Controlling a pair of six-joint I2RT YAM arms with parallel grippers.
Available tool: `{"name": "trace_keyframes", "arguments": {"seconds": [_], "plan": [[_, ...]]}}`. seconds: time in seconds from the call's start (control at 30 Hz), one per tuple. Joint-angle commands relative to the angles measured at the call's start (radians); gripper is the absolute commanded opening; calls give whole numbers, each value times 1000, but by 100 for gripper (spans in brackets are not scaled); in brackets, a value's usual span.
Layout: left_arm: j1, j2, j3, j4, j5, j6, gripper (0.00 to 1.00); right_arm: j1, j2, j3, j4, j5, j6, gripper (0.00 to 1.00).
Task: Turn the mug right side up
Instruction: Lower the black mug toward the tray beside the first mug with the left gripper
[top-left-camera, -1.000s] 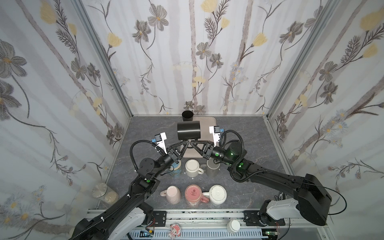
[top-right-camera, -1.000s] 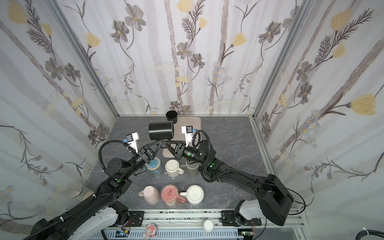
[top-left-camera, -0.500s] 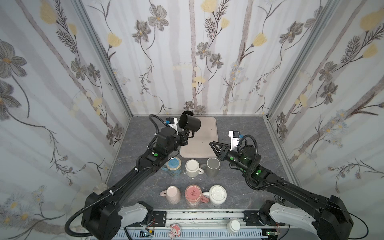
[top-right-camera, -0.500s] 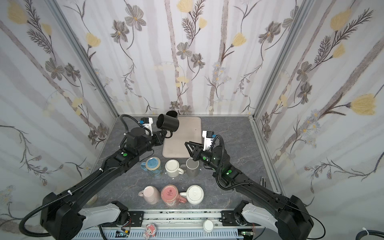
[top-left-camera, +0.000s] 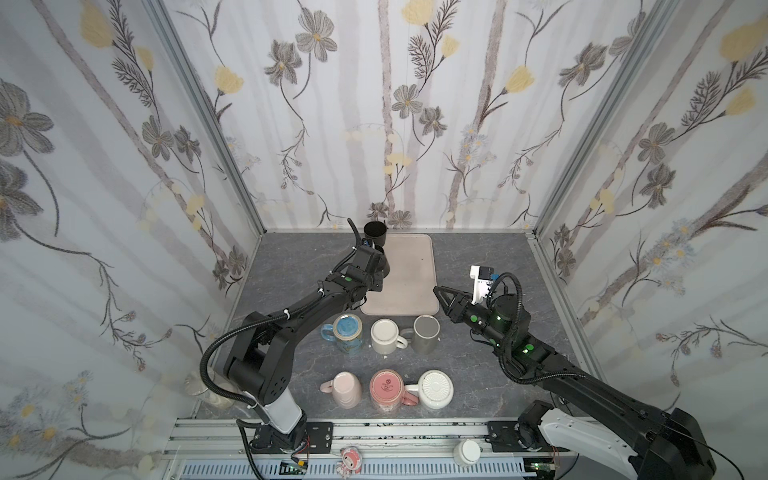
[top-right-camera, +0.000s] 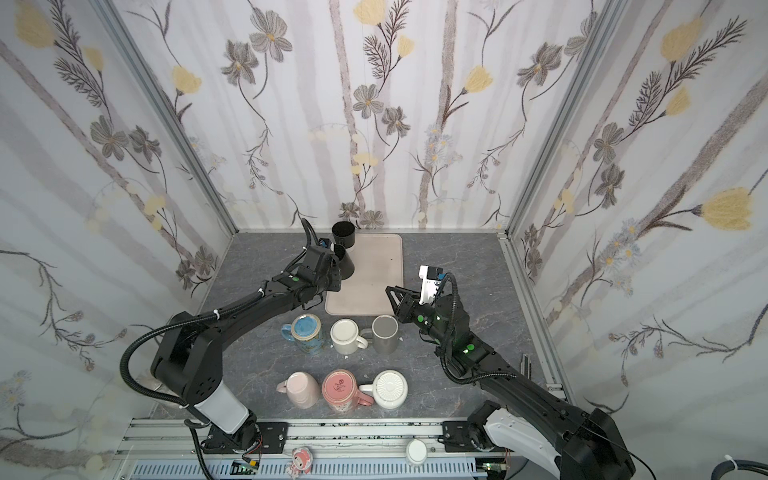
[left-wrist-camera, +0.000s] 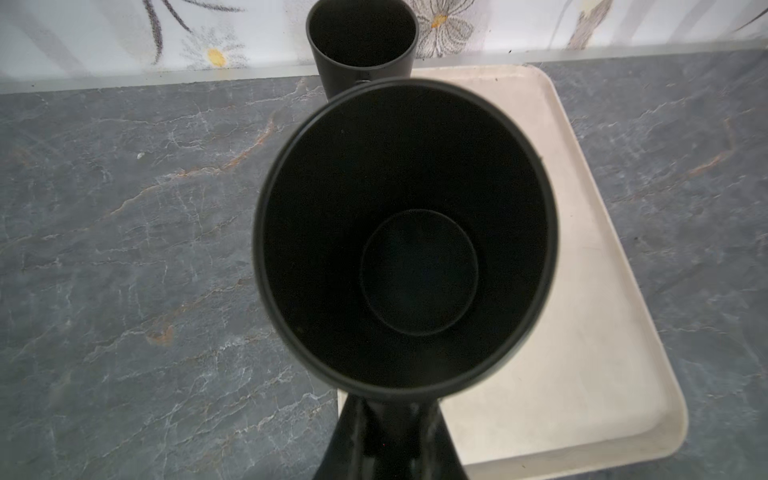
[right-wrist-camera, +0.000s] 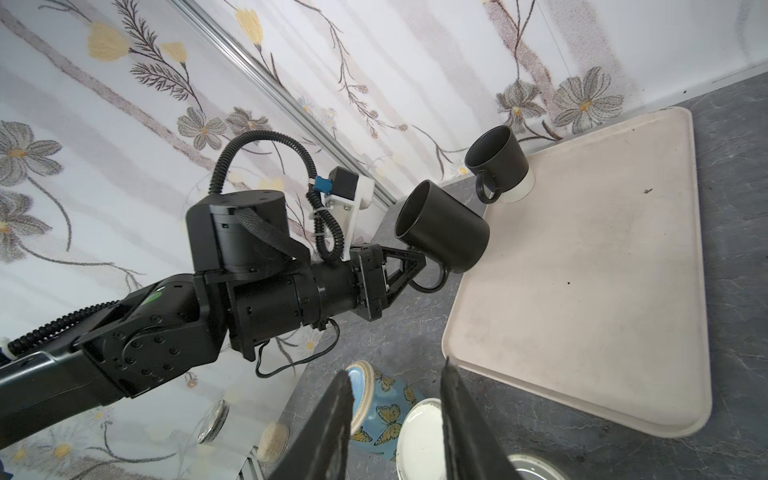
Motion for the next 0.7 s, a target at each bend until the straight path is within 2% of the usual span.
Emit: {"name": "trace_keyframes", "arguments": {"seconds": [0.0,0.27,0.67], "plan": [[4,71,60,85,-56,67,0,-9,-12,-3,0,-20,5,36],[28,227,164,93,-83,107,0,-41,-44,-14,-34,-22,0,36],[52,313,222,94,-93,130,0,-78,-61,-18,-46,-36,2,36]]}}
